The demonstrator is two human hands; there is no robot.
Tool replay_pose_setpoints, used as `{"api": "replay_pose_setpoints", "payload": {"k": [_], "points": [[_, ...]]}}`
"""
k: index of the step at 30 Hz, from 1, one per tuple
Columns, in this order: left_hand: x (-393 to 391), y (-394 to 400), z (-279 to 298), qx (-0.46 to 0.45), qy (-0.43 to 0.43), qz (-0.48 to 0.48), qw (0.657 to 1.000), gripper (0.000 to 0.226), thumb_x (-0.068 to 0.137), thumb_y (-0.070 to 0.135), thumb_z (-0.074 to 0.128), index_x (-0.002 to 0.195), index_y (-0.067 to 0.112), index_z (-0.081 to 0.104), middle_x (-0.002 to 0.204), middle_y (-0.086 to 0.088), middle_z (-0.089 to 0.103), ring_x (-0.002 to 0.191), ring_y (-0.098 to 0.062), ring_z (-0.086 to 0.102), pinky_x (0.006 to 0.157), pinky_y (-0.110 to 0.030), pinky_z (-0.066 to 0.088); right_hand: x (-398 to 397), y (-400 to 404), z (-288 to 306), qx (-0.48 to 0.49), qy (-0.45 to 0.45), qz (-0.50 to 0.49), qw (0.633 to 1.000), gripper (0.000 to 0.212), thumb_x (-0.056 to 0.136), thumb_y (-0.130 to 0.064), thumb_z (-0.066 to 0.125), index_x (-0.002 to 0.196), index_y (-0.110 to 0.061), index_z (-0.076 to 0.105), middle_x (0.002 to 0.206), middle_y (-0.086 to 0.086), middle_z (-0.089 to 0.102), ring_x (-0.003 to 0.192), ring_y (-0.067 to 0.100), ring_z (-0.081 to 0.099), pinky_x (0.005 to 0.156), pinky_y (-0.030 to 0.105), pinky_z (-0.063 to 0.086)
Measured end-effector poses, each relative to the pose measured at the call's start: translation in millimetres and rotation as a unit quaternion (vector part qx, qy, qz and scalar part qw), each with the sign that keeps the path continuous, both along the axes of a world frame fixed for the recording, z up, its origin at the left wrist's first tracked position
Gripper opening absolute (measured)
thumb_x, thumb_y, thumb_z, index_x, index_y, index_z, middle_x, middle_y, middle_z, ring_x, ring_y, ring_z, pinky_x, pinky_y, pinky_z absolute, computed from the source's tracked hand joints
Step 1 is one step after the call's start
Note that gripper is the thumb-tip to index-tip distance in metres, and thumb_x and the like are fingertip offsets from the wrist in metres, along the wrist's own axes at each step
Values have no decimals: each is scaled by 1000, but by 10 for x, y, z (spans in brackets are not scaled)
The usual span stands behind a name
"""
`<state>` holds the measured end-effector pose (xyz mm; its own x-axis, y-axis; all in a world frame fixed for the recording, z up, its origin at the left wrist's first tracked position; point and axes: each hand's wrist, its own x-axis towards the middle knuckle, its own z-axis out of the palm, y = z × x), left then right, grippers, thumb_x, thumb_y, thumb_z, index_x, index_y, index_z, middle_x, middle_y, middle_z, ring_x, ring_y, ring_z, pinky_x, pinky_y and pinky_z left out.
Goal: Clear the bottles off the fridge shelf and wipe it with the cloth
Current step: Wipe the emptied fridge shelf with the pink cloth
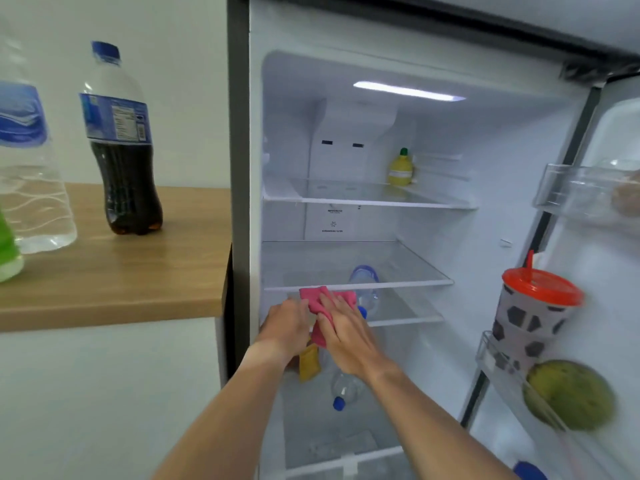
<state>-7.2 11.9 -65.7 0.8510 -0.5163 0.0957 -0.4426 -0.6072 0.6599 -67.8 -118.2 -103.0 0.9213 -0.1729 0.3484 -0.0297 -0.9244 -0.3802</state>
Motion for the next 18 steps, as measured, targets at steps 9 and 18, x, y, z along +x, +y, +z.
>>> {"api": "replay_pose_setpoints", "payload": {"k": [9, 18], "points": [[-290, 146, 355, -129, -29, 8, 991, 28, 100, 17, 41, 77, 11, 55, 84, -15, 65, 93, -39, 62, 70, -35, 42, -596, 460, 205, 72, -62, -17, 995, 68, 102, -49, 37, 160, -28, 7, 163, -18, 5, 148, -2, -8, 122, 30, 1], [-666, 470, 1038, -64, -243, -160, 955, 26, 107, 24, 32, 112, 14, 56, 96, -13, 68, 80, -34, 64, 73, -51, 55, -932, 563, 786, 281, -143, -138, 939, 96, 85, -18, 64, 159, -24, 3, 164, 0, 16, 150, 24, 20, 118, 45, 28]]}}
